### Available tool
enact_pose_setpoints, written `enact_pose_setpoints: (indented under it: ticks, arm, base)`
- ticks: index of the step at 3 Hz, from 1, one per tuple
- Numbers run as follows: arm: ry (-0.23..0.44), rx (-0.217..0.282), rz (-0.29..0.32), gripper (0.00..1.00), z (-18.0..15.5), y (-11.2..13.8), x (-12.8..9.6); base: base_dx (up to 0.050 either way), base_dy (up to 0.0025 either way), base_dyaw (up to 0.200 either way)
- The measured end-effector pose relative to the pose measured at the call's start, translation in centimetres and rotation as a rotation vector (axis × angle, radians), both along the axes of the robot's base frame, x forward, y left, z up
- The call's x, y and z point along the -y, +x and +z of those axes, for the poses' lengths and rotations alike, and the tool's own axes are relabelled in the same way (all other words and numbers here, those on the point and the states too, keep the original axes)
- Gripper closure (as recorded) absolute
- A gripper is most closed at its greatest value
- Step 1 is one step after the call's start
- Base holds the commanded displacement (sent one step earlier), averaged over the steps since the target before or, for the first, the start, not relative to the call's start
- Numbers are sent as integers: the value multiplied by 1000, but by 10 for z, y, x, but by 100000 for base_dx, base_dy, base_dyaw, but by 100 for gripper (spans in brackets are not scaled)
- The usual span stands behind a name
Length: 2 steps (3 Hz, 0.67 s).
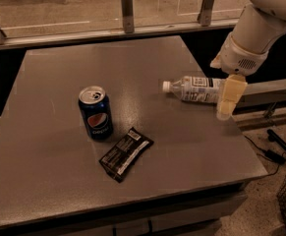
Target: Move blue plastic bottle near pepsi can
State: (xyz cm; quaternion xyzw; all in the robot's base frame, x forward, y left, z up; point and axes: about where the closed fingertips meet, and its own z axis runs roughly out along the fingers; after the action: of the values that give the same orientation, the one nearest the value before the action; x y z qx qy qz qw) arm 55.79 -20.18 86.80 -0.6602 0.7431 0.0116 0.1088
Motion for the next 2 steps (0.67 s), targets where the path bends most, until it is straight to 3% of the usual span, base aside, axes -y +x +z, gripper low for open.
enact_pose_setpoints:
  ticks: [1, 2]
  arm:
    - [-9, -15, 4, 0, -12, 0, -3]
    - [-25, -37, 10, 16, -21, -1, -5]
  base:
    - [0, 0, 0]
    - [0, 0, 0]
